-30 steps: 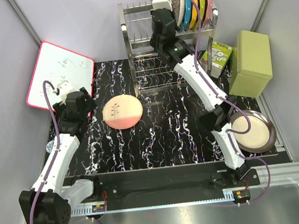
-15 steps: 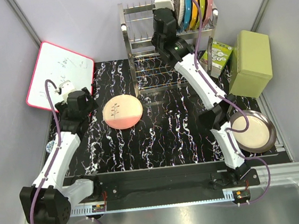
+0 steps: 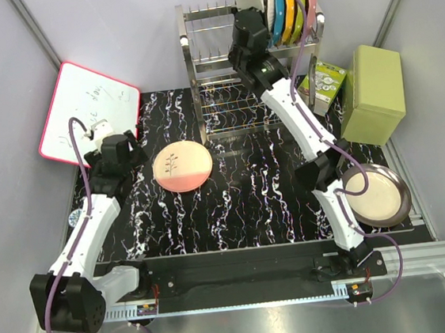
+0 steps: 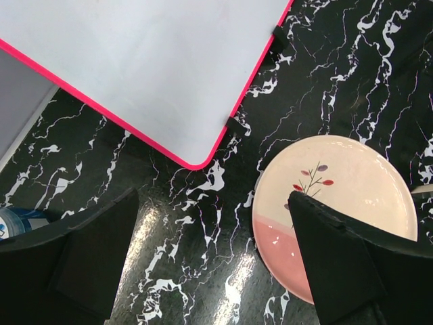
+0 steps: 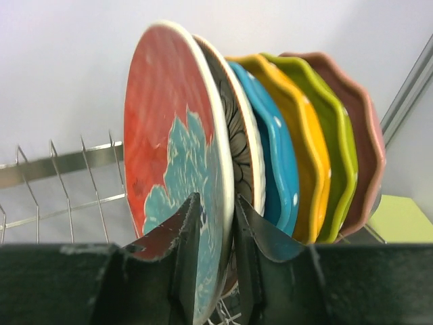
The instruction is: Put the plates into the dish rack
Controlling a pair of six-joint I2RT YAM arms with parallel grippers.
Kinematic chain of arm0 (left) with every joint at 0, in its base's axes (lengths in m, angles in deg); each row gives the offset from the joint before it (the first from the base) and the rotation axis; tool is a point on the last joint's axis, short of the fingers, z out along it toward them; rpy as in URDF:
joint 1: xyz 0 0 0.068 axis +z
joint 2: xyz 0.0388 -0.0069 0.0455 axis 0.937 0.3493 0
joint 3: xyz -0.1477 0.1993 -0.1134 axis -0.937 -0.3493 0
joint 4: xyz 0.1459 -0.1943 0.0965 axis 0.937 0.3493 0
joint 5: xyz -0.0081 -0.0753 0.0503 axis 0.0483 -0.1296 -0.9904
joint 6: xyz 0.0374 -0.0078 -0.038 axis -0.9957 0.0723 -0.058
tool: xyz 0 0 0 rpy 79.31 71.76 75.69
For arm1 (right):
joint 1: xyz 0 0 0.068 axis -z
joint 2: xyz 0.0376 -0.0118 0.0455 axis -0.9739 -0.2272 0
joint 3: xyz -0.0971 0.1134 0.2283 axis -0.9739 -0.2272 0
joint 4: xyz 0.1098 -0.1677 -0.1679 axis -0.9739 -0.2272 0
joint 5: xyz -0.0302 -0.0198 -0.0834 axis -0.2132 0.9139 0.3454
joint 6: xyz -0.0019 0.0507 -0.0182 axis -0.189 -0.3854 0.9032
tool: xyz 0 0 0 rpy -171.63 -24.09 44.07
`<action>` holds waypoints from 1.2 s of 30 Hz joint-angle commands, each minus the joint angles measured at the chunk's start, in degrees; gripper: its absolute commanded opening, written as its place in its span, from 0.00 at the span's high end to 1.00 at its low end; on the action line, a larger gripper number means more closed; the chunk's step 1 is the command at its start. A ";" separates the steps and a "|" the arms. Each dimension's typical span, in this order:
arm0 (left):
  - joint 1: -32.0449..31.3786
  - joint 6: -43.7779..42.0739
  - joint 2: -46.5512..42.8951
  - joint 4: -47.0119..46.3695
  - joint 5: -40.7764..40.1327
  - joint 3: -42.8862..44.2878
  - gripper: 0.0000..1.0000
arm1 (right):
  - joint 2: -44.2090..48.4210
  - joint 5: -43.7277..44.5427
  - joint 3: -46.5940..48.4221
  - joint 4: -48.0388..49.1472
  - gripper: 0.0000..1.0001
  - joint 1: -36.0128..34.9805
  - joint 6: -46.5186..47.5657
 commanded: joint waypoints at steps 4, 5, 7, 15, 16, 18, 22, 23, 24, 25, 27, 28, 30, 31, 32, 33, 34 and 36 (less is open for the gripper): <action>-0.06 -2.48 1.63 -2.26 3.35 1.86 0.01 | 5.34 0.27 2.54 5.78 0.66 -0.84 1.52; 0.11 -5.12 1.99 -2.87 6.66 2.12 0.01 | 6.04 0.71 2.10 5.78 0.65 -1.20 1.79; 0.20 -11.69 3.56 -3.31 8.79 3.52 0.01 | 8.67 0.97 -0.61 5.78 0.61 -2.43 2.49; 0.55 -25.36 13.76 -2.61 18.91 12.04 0.01 | 26.33 3.25 -24.32 5.70 0.60 -5.77 0.56; 0.73 -25.62 15.68 -2.61 19.52 12.66 0.01 | 27.75 3.52 -26.10 4.91 0.60 -5.94 -0.05; 1.26 -25.80 18.15 -2.70 20.05 14.94 0.01 | 32.47 3.35 -31.70 2.55 0.60 -6.47 -1.63; 1.35 -28.17 29.72 3.35 25.49 23.11 0.04 | 42.86 -5.76 -44.10 -17.61 0.37 -7.00 -14.69; 1.43 -28.60 32.03 6.85 26.72 24.87 0.15 | 45.23 -13.62 -47.35 -20.12 0.26 -7.00 -16.21; 1.44 -29.13 33.88 7.75 27.69 27.50 0.22 | 49.69 -17.53 -53.91 -21.88 0.10 -7.00 -17.01; 1.44 -29.48 36.94 8.63 28.13 28.31 0.33 | 51.82 -20.62 -57.11 -24.08 0.02 -7.00 -18.85; 1.44 -29.66 40.64 8.99 30.07 29.45 0.75 | 56.82 -26.87 -65.17 -24.98 0.00 -6.91 -21.75; 1.44 -29.32 41.79 9.60 30.07 29.89 0.78 | 58.07 -29.93 -67.31 -25.41 0.00 -7.00 -22.29; 1.44 -28.44 45.30 10.31 29.63 32.17 0.78 | 60.61 -31.28 -72.50 -25.59 0.00 -7.00 -23.25; 1.44 -28.26 46.54 11.35 29.72 33.14 0.78 | 61.41 -31.80 -74.17 -25.59 0.00 -7.00 -23.26; 1.44 -28.17 47.59 11.71 29.98 35.15 0.87 | 62.90 -32.24 -77.15 -25.68 0.00 -6.91 -23.17; 1.44 -28.26 49.78 11.98 30.42 36.21 1.00 | 63.70 -32.77 -78.48 -25.59 0.00 -6.91 -22.91; 1.44 -28.17 50.93 12.85 30.69 38.92 1.00 | 64.49 -33.73 -79.80 -25.59 0.00 -6.91 -22.82; 1.44 -28.43 54.44 13.82 31.56 42.01 1.00 | 66.51 -34.27 -82.80 -26.03 0.00 -6.91 -23.34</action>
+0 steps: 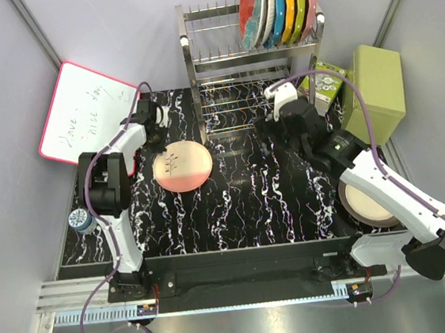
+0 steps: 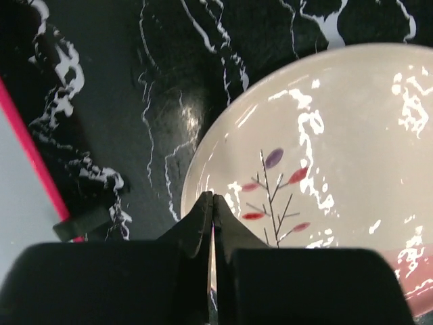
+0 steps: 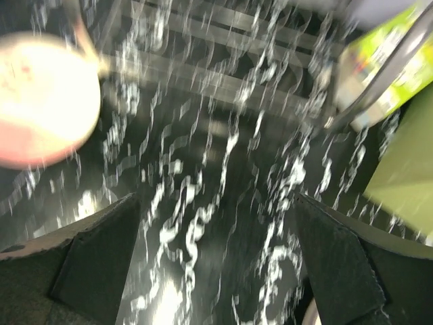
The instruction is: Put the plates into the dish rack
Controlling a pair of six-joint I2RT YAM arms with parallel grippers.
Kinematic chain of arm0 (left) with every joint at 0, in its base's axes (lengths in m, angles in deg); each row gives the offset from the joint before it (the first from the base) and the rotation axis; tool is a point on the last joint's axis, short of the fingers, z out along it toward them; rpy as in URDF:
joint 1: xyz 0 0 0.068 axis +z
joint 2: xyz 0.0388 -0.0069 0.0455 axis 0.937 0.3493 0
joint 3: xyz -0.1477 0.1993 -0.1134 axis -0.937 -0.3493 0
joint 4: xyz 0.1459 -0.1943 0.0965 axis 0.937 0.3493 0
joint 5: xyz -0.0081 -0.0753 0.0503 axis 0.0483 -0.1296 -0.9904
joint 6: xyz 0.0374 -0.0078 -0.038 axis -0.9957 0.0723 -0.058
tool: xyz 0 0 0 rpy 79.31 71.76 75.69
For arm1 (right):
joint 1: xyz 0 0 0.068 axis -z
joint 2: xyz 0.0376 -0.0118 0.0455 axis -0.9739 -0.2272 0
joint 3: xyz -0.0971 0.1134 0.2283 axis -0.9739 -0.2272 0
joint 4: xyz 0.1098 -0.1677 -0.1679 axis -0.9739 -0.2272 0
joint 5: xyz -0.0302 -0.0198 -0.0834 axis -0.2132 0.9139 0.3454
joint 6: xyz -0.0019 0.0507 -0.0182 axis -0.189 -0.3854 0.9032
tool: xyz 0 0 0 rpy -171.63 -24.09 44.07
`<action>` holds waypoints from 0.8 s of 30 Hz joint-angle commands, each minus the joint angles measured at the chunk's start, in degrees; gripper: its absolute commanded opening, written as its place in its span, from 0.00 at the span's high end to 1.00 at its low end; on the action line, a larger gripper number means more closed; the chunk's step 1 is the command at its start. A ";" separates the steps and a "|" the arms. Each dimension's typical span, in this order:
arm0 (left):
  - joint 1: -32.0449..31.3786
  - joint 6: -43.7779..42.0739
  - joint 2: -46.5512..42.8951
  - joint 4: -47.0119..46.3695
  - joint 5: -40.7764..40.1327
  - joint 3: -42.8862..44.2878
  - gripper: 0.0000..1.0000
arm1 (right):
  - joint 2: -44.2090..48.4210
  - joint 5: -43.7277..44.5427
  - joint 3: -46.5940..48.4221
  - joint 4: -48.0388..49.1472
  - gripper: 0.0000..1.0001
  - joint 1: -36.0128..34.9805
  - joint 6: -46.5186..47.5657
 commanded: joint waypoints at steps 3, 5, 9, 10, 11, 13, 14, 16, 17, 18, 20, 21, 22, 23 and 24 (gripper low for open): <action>-0.18 -0.24 6.84 2.53 2.24 13.98 1.00 | 6.36 -6.45 -6.75 -1.25 0.00 -0.29 -3.61; -1.32 -1.11 8.16 2.62 1.18 16.53 1.00 | 6.80 -7.07 -7.98 -1.34 0.00 -0.29 -4.14; -2.38 -1.55 10.63 2.71 0.12 18.56 1.00 | 6.89 -7.68 -9.57 -0.64 0.00 -0.29 -4.49; -2.56 -1.55 11.24 2.80 0.12 18.82 1.00 | 6.97 -7.86 -9.83 -0.46 0.00 -0.29 -4.41; -2.56 -1.55 12.55 2.88 0.21 18.91 1.00 | 6.63 -8.12 -9.92 -0.02 0.00 -0.29 -4.06; -2.47 -1.38 13.61 3.23 -1.20 18.65 1.00 | 6.27 -8.12 -9.57 0.07 0.00 -0.29 -3.71; -2.47 -1.29 13.97 3.15 -1.20 18.39 1.00 | 5.75 -7.86 -9.05 -0.02 0.00 -0.29 -3.88; -2.47 -0.85 13.97 3.24 -0.85 16.99 1.00 | 5.66 -5.07 -9.22 0.42 0.02 -0.29 -5.01; -2.47 -0.68 13.54 3.32 -0.67 16.46 1.00 | 5.74 -4.18 -9.65 0.60 0.01 -0.29 -6.07; -2.47 -0.59 13.27 3.24 -0.32 16.02 1.00 | 5.66 -3.99 -9.83 0.60 0.01 -0.29 -6.08; -2.47 -0.76 12.83 3.24 -0.32 14.96 1.00 | 5.83 -4.78 -10.71 0.60 0.00 -0.29 -6.34; -2.47 -0.85 12.65 3.41 -0.32 14.70 1.00 | 5.74 -6.87 -11.06 0.60 0.00 -0.29 -6.25; -2.47 -1.11 12.39 3.50 -0.32 13.91 1.00 | 5.74 -7.59 -11.24 0.51 0.00 -0.29 -6.51; -2.47 -1.38 11.87 3.50 -0.32 13.29 1.00 | 5.66 -8.20 -11.59 0.51 0.00 -0.29 -7.21; -2.47 -1.29 11.51 3.67 1.07 12.59 1.00 | 5.57 -8.82 -11.68 0.51 0.00 -0.29 -7.39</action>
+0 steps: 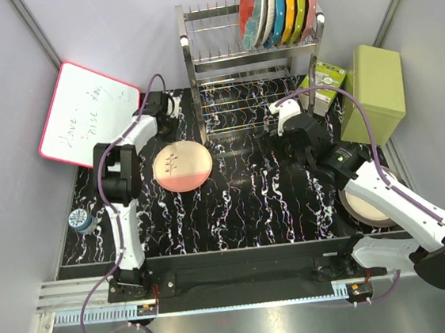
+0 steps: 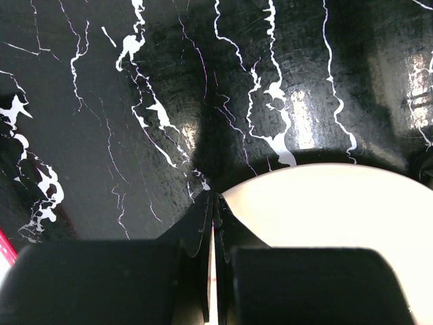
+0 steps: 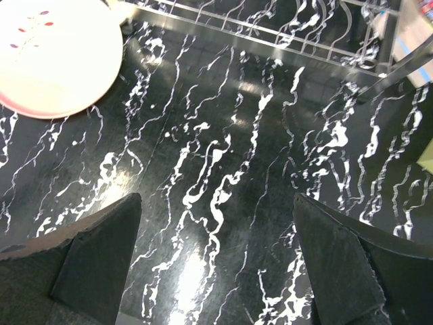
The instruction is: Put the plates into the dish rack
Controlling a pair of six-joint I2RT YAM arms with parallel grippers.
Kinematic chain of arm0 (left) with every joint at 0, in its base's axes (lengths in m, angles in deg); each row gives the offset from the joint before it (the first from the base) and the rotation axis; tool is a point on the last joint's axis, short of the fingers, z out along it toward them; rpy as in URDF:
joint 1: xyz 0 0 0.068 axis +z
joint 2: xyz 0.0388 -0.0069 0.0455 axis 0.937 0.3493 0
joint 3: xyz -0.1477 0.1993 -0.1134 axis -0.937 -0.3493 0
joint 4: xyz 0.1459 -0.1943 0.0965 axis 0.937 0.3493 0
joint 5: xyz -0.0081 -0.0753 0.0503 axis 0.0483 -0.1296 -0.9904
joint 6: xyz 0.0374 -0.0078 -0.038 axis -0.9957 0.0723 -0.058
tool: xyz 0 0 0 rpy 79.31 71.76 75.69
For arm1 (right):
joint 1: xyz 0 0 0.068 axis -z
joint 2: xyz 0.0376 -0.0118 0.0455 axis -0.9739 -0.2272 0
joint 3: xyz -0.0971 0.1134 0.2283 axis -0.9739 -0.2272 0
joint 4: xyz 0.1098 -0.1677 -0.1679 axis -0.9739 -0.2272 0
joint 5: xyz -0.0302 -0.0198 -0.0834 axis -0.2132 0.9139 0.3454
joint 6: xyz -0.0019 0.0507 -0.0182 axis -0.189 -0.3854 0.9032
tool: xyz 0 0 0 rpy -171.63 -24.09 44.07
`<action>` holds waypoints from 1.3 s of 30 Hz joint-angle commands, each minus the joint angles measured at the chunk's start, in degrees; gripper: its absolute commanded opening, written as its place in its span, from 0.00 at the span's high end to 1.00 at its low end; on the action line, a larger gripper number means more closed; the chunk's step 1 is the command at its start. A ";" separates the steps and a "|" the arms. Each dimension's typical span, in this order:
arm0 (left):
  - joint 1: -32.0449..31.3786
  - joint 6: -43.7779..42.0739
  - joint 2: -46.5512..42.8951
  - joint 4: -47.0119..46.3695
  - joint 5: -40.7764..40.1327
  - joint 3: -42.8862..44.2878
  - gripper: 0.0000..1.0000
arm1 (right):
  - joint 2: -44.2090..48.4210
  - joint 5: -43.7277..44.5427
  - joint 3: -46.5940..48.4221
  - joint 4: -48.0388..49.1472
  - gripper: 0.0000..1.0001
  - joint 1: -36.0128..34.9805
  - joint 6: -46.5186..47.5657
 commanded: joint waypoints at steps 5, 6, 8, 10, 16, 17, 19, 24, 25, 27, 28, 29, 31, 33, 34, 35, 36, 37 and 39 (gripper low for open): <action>0.35 0.66 -4.50 2.48 2.58 -9.40 1.00 | -0.55 -4.14 -1.23 2.35 0.00 -0.29 -2.33; 0.35 1.01 -4.77 2.65 3.02 -10.11 1.00 | -0.56 -4.40 -1.32 2.35 0.00 -0.29 -2.41; 0.26 1.36 -6.34 3.00 4.33 -12.48 1.00 | -0.56 -4.66 -1.58 2.61 0.00 -0.29 -2.41; -0.18 1.36 -8.36 3.00 4.43 -15.82 1.00 | -0.21 -4.93 -1.94 2.61 0.00 -0.20 -2.24; -2.28 0.40 -11.79 4.58 5.22 -21.45 1.00 | 1.11 -5.02 -3.25 2.44 0.00 0.06 -1.80; -2.63 0.40 -11.89 5.11 6.00 -21.72 1.00 | 1.29 -5.10 -3.43 2.35 0.00 0.24 -1.80; -4.04 0.83 -12.67 5.99 6.88 -22.94 1.00 | 1.64 -5.37 -3.87 2.00 0.00 0.67 -1.88; -7.81 3.12 -15.05 5.82 8.47 -27.24 1.00 | 2.61 -9.57 -3.96 -0.81 0.00 5.05 -4.87; -8.26 4.78 -16.18 5.55 8.91 -27.95 1.00 | 2.96 -10.63 -3.87 -1.86 0.00 6.20 -6.01; -8.53 7.50 -18.73 3.72 9.53 -30.75 1.00 | 3.22 -13.52 -3.78 -2.57 0.00 9.36 -7.15; -8.44 9.87 -22.92 2.75 9.44 -32.08 1.00 | 3.31 -14.24 -3.78 -3.27 0.00 9.99 -7.77; -7.83 11.19 -25.31 1.26 9.61 -34.44 1.00 | 3.22 -14.42 -3.78 -3.45 0.00 10.43 -7.77; -6.34 16.62 -32.23 -0.06 10.67 -37.35 0.73 | 3.14 -15.03 -3.96 -3.45 0.00 10.70 -7.86; -2.74 20.94 -37.69 -0.34 11.02 -41.74 0.44 | 2.61 -18.10 -3.96 -3.28 0.00 10.70 -8.39; -1.16 24.36 -38.95 -0.34 11.89 -43.15 0.38 | 1.74 -19.85 -4.05 -2.84 0.00 10.70 -9.87; 2.16 26.22 -40.18 0.36 14.25 -45.60 0.36 | 1.21 -23.09 -4.13 -2.57 0.00 10.70 -10.93; 3.76 28.06 -42.02 0.37 15.75 -46.84 0.35 | 0.77 -24.60 -4.57 -2.22 0.00 10.70 -12.07; 5.17 31.65 -42.64 0.45 17.77 -48.16 0.35 | -0.11 -26.18 -5.01 -1.35 0.00 10.78 -14.17; 6.94 33.96 -42.65 0.02 22.78 -50.71 0.35 | -0.99 -30.14 -5.80 -0.55 0.00 10.70 -14.19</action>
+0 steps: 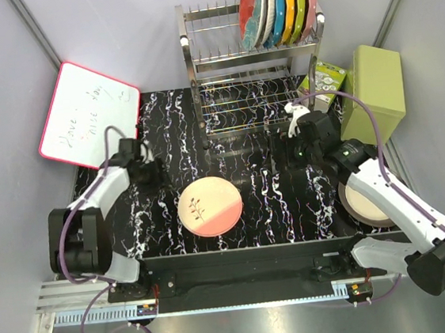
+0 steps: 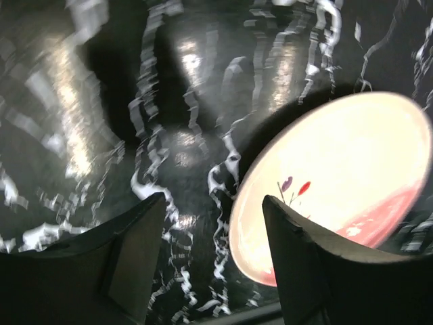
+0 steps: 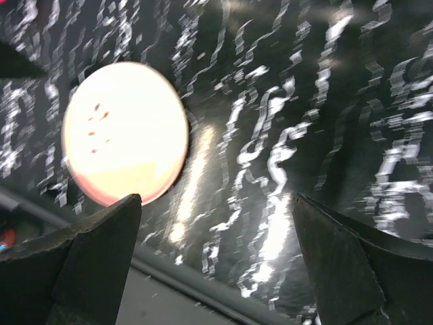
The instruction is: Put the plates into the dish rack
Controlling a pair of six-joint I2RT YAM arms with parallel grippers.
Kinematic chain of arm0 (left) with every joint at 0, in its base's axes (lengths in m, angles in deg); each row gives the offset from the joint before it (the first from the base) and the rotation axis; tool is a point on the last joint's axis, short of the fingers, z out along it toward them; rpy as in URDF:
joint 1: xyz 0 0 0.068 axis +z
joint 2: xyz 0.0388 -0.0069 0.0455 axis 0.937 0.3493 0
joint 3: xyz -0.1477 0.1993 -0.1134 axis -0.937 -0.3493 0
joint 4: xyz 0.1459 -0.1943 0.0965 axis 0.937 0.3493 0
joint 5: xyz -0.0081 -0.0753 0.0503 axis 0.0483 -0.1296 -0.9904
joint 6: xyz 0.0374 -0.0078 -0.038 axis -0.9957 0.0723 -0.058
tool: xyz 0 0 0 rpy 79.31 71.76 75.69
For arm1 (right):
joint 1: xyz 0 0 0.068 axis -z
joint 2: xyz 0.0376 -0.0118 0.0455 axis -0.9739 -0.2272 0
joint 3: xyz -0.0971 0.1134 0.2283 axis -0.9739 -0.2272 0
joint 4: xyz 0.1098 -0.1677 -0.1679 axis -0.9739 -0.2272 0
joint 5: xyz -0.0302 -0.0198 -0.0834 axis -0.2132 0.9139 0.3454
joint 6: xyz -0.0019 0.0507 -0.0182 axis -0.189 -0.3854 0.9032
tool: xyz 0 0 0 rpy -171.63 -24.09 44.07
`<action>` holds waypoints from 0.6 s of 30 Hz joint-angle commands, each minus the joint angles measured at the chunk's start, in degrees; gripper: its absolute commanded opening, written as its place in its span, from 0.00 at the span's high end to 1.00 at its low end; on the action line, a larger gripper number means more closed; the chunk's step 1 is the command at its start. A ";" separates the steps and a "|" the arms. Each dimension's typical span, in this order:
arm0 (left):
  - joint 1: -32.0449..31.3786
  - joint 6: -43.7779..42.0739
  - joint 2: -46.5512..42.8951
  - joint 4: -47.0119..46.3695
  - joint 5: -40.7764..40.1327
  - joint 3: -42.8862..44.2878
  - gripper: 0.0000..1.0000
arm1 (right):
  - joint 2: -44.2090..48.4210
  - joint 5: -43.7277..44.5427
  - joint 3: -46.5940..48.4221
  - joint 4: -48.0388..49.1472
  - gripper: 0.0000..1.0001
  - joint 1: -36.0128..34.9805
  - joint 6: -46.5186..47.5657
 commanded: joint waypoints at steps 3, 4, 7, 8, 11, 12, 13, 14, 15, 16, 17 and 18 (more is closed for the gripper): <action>3.86 14.35 -3.18 -3.97 12.36 -8.18 0.35 | -5.37 -14.53 -1.78 2.56 0.00 0.80 -4.73; 3.86 15.75 -3.18 -4.24 12.71 -9.14 0.35 | -6.95 -15.86 -2.57 3.25 0.00 1.41 -5.95; 3.77 18.48 -4.32 -8.81 16.31 -13.80 0.37 | -11.16 -22.36 -5.99 5.71 0.00 4.66 -9.81; 3.51 19.19 -4.59 -10.47 17.01 -15.73 0.38 | -12.32 -26.03 -6.96 6.67 0.00 5.71 -11.04; 2.99 21.04 -5.03 -13.81 18.07 -18.37 0.39 | -17.85 -33.68 -10.92 13.26 0.04 10.55 -15.61; 2.72 21.39 -4.68 -14.78 18.60 -18.99 0.40 | -20.47 -34.58 -12.67 15.36 0.04 10.73 -18.67; 2.46 22.09 -4.50 -15.14 18.86 -19.26 0.40 | -21.63 -35.72 -13.64 20.43 0.06 10.73 -20.01; 1.58 22.44 -4.24 -16.88 19.39 -19.52 0.40 | -22.86 -39.39 -14.61 23.62 0.08 10.82 -21.59; 1.05 22.62 -3.19 -17.68 19.83 -19.44 0.41 | -25.05 -40.38 -15.75 26.17 0.09 10.73 -23.52; 0.61 22.88 -2.57 -18.04 20.09 -19.09 0.42 | -26.03 -40.56 -15.93 28.63 0.10 10.56 -24.06; -0.61 23.06 -1.96 -18.91 20.45 -18.48 0.42 | -27.08 -40.83 -16.20 29.70 0.10 10.56 -24.59; -1.23 23.24 -0.56 -19.36 20.71 -18.12 0.44 | -29.53 -41.09 -16.55 31.45 0.10 10.56 -25.55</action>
